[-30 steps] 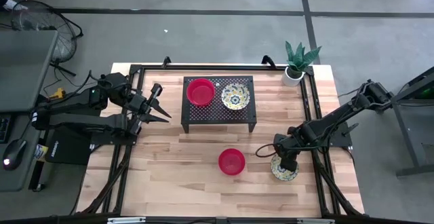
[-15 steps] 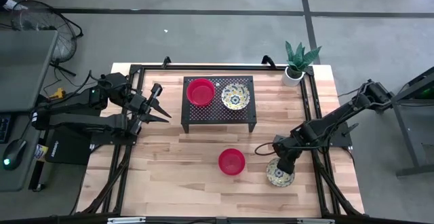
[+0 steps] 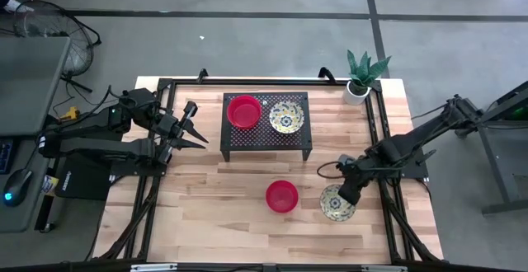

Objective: Pick & Place Mini bowls
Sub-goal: Stack the yellow patterned bowl on top of the yellow patterned bowl on the shelf

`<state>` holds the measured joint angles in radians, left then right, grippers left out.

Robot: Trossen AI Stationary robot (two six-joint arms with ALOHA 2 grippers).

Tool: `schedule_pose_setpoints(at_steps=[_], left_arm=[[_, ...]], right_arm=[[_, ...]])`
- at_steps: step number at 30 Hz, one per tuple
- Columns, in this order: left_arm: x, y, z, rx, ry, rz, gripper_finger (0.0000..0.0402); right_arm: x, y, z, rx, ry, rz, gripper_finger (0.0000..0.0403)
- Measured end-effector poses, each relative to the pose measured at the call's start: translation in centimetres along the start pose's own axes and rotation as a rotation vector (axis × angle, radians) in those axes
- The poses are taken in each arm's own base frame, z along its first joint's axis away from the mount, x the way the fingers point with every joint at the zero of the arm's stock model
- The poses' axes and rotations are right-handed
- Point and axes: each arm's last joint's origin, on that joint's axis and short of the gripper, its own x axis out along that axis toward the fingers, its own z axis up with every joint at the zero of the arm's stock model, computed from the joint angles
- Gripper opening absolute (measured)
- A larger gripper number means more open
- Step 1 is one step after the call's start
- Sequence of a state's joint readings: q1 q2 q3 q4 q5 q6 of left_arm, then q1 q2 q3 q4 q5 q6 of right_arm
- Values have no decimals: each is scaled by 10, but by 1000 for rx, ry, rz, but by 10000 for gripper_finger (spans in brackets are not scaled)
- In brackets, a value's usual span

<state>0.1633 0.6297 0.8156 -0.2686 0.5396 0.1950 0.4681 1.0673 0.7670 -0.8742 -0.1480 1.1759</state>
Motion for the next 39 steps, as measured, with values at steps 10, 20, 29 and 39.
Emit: schedule_pose_setpoints(at_steps=[10,20,29,39], left_arm=[[0,0,0,2,-2,3,65],[0,0,0,-8,-3,3,65],[0,0,0,-10,-3,2,65],[0,0,0,-19,-3,1,65]], right_arm=[[-64,13,10,98,-112,-11,0],[-138,20,33,241,-358,65,0],[-187,24,62,222,-507,117,0],[-216,30,118,204,-470,126,0]])
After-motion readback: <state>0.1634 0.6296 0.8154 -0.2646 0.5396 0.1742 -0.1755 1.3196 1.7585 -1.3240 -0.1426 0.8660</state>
